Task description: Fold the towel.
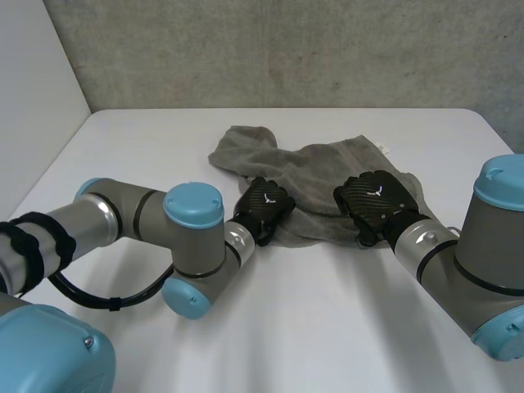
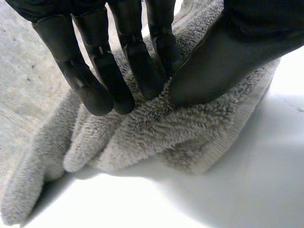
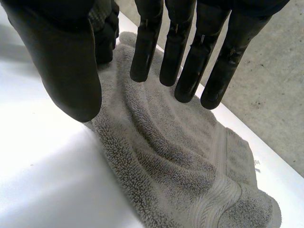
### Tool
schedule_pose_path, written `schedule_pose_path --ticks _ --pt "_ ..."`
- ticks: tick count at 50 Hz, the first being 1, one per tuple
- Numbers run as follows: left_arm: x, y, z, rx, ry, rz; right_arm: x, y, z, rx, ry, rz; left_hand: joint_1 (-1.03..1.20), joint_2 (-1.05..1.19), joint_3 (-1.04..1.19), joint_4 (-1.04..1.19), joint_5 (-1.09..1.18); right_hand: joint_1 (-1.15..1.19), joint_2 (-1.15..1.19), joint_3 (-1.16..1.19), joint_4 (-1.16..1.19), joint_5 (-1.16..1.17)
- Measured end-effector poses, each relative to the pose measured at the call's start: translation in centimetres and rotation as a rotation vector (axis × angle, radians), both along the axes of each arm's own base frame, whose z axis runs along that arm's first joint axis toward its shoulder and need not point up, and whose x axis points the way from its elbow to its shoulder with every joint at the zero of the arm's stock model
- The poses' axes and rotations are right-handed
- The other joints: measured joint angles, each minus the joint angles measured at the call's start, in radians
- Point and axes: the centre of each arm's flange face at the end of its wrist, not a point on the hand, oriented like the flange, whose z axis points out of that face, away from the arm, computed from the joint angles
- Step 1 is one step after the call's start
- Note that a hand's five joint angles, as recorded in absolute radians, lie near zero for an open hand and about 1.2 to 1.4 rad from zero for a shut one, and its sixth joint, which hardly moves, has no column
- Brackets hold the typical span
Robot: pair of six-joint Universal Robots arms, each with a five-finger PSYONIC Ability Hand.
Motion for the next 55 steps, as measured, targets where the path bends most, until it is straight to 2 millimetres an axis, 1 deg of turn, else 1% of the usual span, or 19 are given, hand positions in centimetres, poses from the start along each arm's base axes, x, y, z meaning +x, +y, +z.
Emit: schedule_pose_path --ticks 5,7,8,10,13,16,19,21,22,25,30,32,37,41,44,45,47,51,55 --pt "0.1 0.1 1.9 -0.031 0.017 0.001 0.0 0.0 0.0 0.0 0.0 0.0 0.001 0.0 0.0 0.0 0.0 0.0 0.0 0.0 0.0 0.001" --pt "0.4 0.3 3.7 -0.048 0.033 0.002 0.0 0.0 0.0 -0.001 0.0 0.0 0.001 0.006 0.001 0.0 0.0 0.0 0.0 0.0 0.0 0.001" --pt "0.5 0.4 4.0 -0.05 0.035 0.003 0.0 0.0 0.1 -0.001 -0.001 0.0 0.001 0.01 0.001 0.0 0.0 0.0 0.0 0.0 0.0 0.001" --pt "1.1 0.9 5.7 -0.06 0.046 0.006 0.0 0.0 0.1 -0.002 -0.001 0.0 0.001 0.023 0.002 0.0 0.0 0.0 0.0 0.0 0.0 0.001" --pt "1.9 1.6 7.2 -0.066 0.052 0.01 0.0 0.0 0.2 -0.002 -0.001 0.001 0.001 0.023 0.003 0.0 0.002 0.0 0.0 0.0 0.0 0.001" --pt "3.8 2.7 8.5 -0.053 0.044 0.013 0.0 0.0 0.3 -0.001 -0.001 0.001 0.001 0.023 0.004 0.0 0.007 0.0 0.0 0.0 0.0 0.001" --pt "5.3 3.5 9.0 -0.036 0.035 0.016 0.0 0.0 0.4 -0.001 -0.001 0.001 0.001 0.023 0.005 0.0 0.007 0.0 0.0 0.0 0.0 0.0" --pt "7.1 4.2 9.5 -0.021 0.029 0.022 0.0 0.0 0.4 -0.002 0.0 0.002 0.001 0.023 0.005 0.0 0.007 -0.003 -0.002 -0.006 -0.003 -0.002" --pt "7.5 4.4 9.6 -0.016 0.028 0.024 0.1 0.0 0.4 -0.002 0.001 0.003 0.001 0.023 0.005 0.0 0.008 -0.007 -0.004 -0.008 -0.006 -0.004" --pt "10.3 5.7 10.7 -0.006 0.033 0.032 0.2 0.2 0.5 0.002 0.013 0.015 0.001 0.023 0.006 0.0 0.016 -0.029 -0.028 -0.03 -0.035 -0.03" --pt "12.7 7.4 12.0 -0.016 0.054 0.028 0.4 0.8 0.5 0.022 0.041 0.045 0.001 0.023 0.006 0.0 0.019 -0.072 -0.064 -0.07 -0.078 -0.076" --pt "13.1 7.9 12.5 -0.025 0.066 0.023 0.4 1.1 0.4 0.038 0.054 0.061 0.001 0.023 0.006 0.0 0.019 -0.092 -0.081 -0.092 -0.098 -0.098" --pt "13.1 8.1 13.1 -0.034 0.095 0.014 0.5 1.5 0.3 0.063 0.068 0.084 0.001 0.023 0.007 0.0 0.019 -0.132 -0.133 -0.134 -0.13 -0.136" --pt "11.6 7.1 13.1 -0.01 0.131 -0.002 0.4 1.7 0.2 0.075 0.072 0.089 0.001 0.023 0.007 0.0 0.02 -0.2 -0.208 -0.203 -0.199 -0.204" --pt "9.6 5.8 12.4 0.022 0.161 -0.002 0.3 1.8 0.0 0.083 0.075 0.088 0.001 0.023 0.008 0.0 0.02 -0.251 -0.263 -0.256 -0.256 -0.262" --pt "9.2 5.5 12.2 0.028 0.164 0.001 0.3 1.8 -0.1 0.085 0.075 0.088 0.001 0.023 0.008 0.0 0.02 -0.259 -0.272 -0.265 -0.266 -0.271" --pt "7.8 4.3 11.4 0.042 0.172 0.022 0.1 1.9 -0.3 0.092 0.078 0.084 0.001 0.023 0.008 0.0 0.02 -0.279 -0.294 -0.29 -0.293 -0.297" --pt "6.0 2.0 9.6 0.049 0.173 0.066 -0.1 2.0 -0.6 0.102 0.082 0.079 0.002 0.024 0.009 0.0 0.02 -0.291 -0.297 -0.301 -0.305 -0.311" --pt "4.8 0.0 8.2 0.034 0.169 0.095 -0.3 2.0 -0.7 0.108 0.085 0.074 0.002 0.024 0.009 0.0 0.024 -0.291 -0.297 -0.301 -0.305 -0.311"
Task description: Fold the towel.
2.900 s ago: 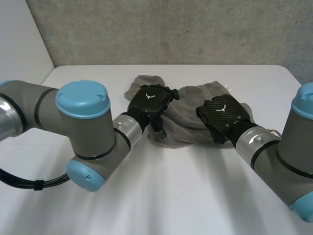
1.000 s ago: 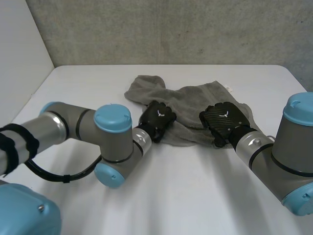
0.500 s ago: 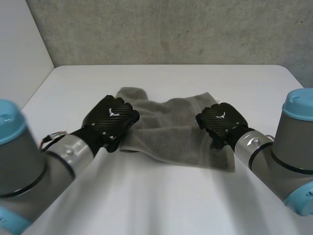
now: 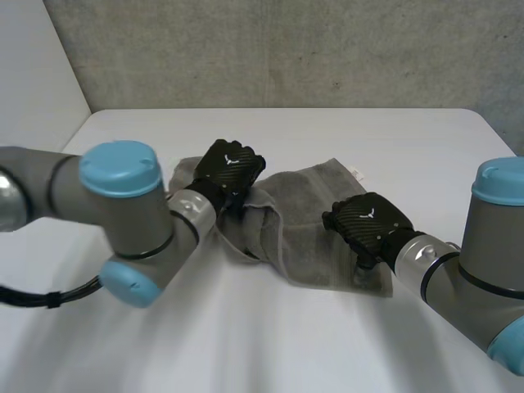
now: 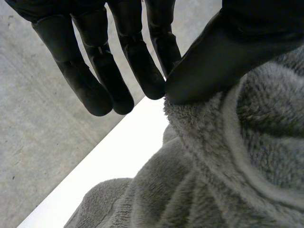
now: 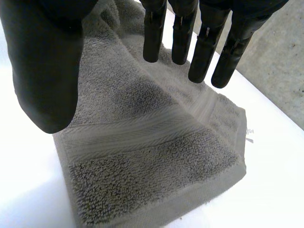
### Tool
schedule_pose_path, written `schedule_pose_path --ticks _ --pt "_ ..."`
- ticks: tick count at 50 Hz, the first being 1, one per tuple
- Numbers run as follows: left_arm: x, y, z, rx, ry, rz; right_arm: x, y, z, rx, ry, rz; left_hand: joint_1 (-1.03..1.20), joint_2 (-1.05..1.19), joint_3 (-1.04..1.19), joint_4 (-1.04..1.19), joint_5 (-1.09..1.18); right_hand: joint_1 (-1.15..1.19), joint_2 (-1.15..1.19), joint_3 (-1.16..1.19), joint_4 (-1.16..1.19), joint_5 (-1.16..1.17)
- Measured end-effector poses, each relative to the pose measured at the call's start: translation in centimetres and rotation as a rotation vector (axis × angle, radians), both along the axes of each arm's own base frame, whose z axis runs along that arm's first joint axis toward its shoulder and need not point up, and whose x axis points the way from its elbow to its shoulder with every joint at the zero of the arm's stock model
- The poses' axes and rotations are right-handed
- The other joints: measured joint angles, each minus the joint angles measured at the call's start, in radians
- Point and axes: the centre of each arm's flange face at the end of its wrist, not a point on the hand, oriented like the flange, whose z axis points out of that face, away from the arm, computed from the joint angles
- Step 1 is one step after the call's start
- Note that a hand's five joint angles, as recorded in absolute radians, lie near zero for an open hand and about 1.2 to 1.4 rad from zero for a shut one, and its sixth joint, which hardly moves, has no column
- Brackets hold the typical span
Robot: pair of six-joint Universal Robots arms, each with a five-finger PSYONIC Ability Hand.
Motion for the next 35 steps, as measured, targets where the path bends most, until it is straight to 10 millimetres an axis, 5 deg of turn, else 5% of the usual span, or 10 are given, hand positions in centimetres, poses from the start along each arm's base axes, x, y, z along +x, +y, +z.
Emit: schedule_pose_path --ticks 10,18,22,26,35 --pt "-1.6 -4.0 -1.7 -0.1 -0.025 0.064 -0.7 0.3 -0.8 0.01 0.041 0.002 0.0 0.0 0.001 0.0 0.001 0.0 0.0 0.0 0.0 0.002" --pt "-1.4 -4.4 -2.8 -0.141 -0.089 0.087 -1.6 0.3 -1.7 0.028 0.076 0.001 0.0 0.0 0.001 0.0 0.001 0.0 0.0 0.0 0.0 0.002" --pt "-0.8 -3.9 -3.1 -0.124 -0.109 0.086 -2.1 0.1 -2.0 0.038 0.083 -0.005 -0.286 -0.335 -0.36 -0.333 -0.32 0.0 0.0 0.0 0.0 0.002" --pt "0.1 -2.7 -2.1 -0.105 -0.106 0.087 -2.6 -0.2 -2.3 0.047 0.085 -0.02 -0.976 -1.024 -1.065 -1.059 -1.025 0.0 0.0 0.0 0.0 0.002" --pt "1.8 0.0 1.5 -0.084 -0.035 0.099 -3.0 -0.3 -2.6 0.056 0.079 -0.04 -1.141 -1.213 -1.249 -1.204 -1.245 0.0 0.0 0.0 0.0 0.006"
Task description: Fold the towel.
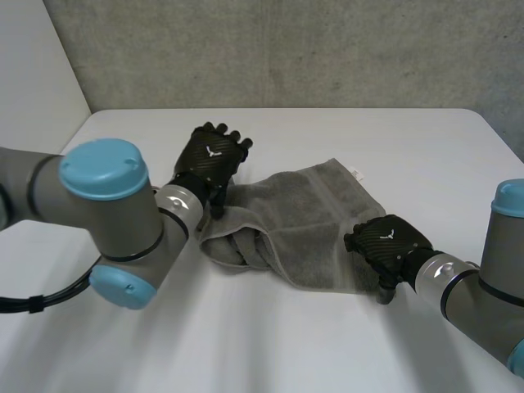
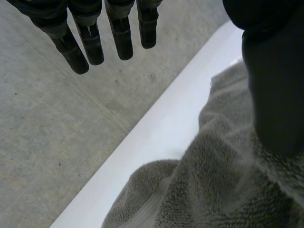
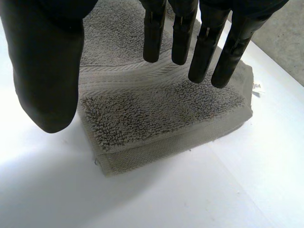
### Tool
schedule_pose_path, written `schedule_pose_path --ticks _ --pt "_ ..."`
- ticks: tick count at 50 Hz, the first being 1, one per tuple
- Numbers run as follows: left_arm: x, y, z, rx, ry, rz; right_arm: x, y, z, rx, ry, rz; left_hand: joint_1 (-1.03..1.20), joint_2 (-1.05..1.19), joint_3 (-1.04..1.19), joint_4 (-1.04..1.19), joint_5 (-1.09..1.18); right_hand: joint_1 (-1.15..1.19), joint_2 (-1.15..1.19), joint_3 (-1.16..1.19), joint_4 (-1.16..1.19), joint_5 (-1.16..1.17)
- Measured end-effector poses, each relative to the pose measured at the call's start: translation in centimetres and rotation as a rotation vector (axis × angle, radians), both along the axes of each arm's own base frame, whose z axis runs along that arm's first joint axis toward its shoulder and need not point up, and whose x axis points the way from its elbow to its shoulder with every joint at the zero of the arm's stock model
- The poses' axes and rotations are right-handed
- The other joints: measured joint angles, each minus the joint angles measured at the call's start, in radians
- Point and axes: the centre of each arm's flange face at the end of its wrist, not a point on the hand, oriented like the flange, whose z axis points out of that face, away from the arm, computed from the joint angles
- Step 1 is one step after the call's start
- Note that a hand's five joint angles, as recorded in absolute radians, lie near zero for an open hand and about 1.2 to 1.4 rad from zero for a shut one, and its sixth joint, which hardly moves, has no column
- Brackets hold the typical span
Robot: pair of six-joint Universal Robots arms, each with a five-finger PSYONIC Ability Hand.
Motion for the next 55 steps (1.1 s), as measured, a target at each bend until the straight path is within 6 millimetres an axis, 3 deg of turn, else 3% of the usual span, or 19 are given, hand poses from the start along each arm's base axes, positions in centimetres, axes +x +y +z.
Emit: schedule_pose_path --ticks 6,11,22,35,45,49,55 --pt "1.1 1.6 1.8 0.019 0.058 0.006 0.0 0.2 -0.3 0.006 -0.014 -0.009 0.0 0.0 0.0 0.0 -0.001 0.0 0.0 0.0 0.0 0.003" --pt "2.1 2.6 2.2 0.044 0.07 0.015 0.0 0.3 -0.5 0.015 -0.027 -0.015 0.0 0.0 0.0 0.0 -0.001 0.0 0.0 0.0 0.0 0.004" --pt "4.2 5.7 -0.2 0.142 0.014 0.023 0.3 0.6 -0.6 0.01 -0.048 -0.007 0.0 0.0 0.0 0.0 -0.001 0.0 0.0 0.0 0.0 0.004" --pt "4.9 6.5 -1.8 0.214 0.014 0.042 1.1 1.2 -0.4 0.002 -0.053 0.029 0.0 0.0 0.0 0.0 0.001 0.0 0.0 0.0 0.0 0.005" --pt "5.6 7.8 1.6 0.169 0.099 0.036 3.4 2.7 0.3 -0.002 -0.113 0.093 0.001 0.007 0.008 0.003 0.032 0.0 0.0 0.0 0.0 0.005" --pt "6.2 8.8 1.8 0.178 0.096 0.036 4.3 3.0 0.6 0.0 -0.15 0.106 0.014 0.029 0.037 0.003 0.068 0.0 0.0 0.0 0.0 0.005" --pt "7.6 10.5 0.7 0.238 0.054 0.053 6.1 2.8 0.3 0.017 -0.183 0.124 0.02 0.035 0.046 0.003 0.079 0.0 0.0 0.0 0.0 0.007"
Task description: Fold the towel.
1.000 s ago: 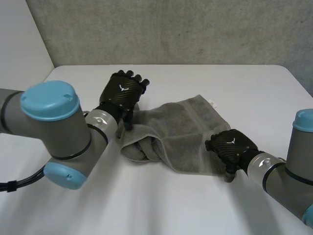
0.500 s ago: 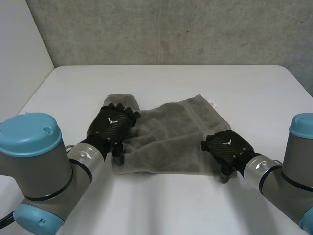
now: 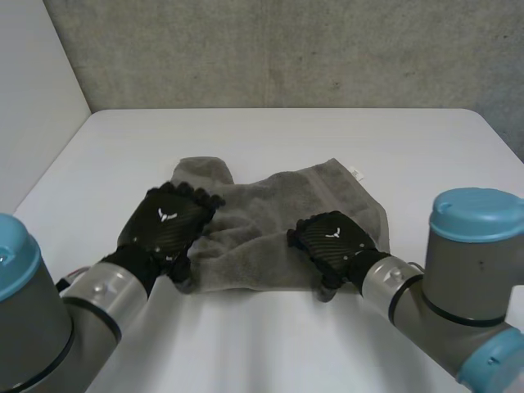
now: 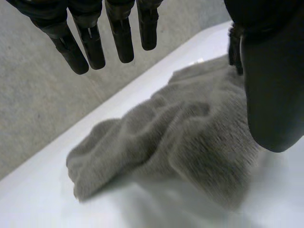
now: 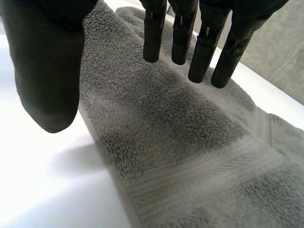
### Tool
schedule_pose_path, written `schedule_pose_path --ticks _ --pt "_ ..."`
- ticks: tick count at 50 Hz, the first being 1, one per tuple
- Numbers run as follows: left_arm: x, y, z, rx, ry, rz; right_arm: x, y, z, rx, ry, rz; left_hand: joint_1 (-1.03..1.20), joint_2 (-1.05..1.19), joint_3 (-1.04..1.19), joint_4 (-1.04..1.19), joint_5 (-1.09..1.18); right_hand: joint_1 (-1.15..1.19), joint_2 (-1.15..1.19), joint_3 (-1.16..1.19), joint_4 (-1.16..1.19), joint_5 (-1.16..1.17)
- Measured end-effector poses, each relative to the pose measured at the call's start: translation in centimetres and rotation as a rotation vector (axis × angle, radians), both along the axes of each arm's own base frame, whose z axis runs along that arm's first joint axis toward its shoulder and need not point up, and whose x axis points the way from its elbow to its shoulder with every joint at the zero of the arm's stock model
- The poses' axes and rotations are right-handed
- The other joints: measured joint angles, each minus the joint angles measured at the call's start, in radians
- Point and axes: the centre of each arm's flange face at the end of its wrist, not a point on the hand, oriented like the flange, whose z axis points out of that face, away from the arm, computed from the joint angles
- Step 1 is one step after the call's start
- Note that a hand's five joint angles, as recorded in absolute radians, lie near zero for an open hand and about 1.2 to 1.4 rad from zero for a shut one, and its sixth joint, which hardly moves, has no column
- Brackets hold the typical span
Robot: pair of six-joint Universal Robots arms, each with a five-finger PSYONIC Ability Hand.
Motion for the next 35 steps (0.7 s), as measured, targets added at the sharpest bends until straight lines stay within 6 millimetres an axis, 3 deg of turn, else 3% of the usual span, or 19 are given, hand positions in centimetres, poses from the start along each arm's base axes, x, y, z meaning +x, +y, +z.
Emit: schedule_pose_path --ticks 6,14,26,35 --pt "1.2 0.4 -1.6 0.057 -0.029 0.032 0.3 -0.7 -0.3 -0.006 0.012 -0.022 -0.001 -0.001 -0.002 0.0 -0.004 0.0 0.0 0.0 0.0 0.002" --pt "1.5 -0.2 -3.4 0.09 -0.037 0.056 -0.8 -0.8 -0.9 -0.014 0.058 -0.067 -0.002 -0.003 -0.002 0.0 -0.016 0.0 0.0 0.001 0.002 0.023" --pt "-1.2 -1.3 -5.1 0.128 0.06 0.025 -5.1 -1.8 -1.6 -0.019 0.156 -0.135 -0.002 -0.003 -0.002 0.0 -0.017 0.0 0.0 0.0 0.0 0.022" --pt "-3.0 -2.9 -6.2 0.144 0.077 0.025 -7.0 -2.4 -2.0 0.007 0.155 -0.153 0.0 -0.002 -0.001 0.0 -0.014 0.0 0.0 0.0 0.0 0.022"
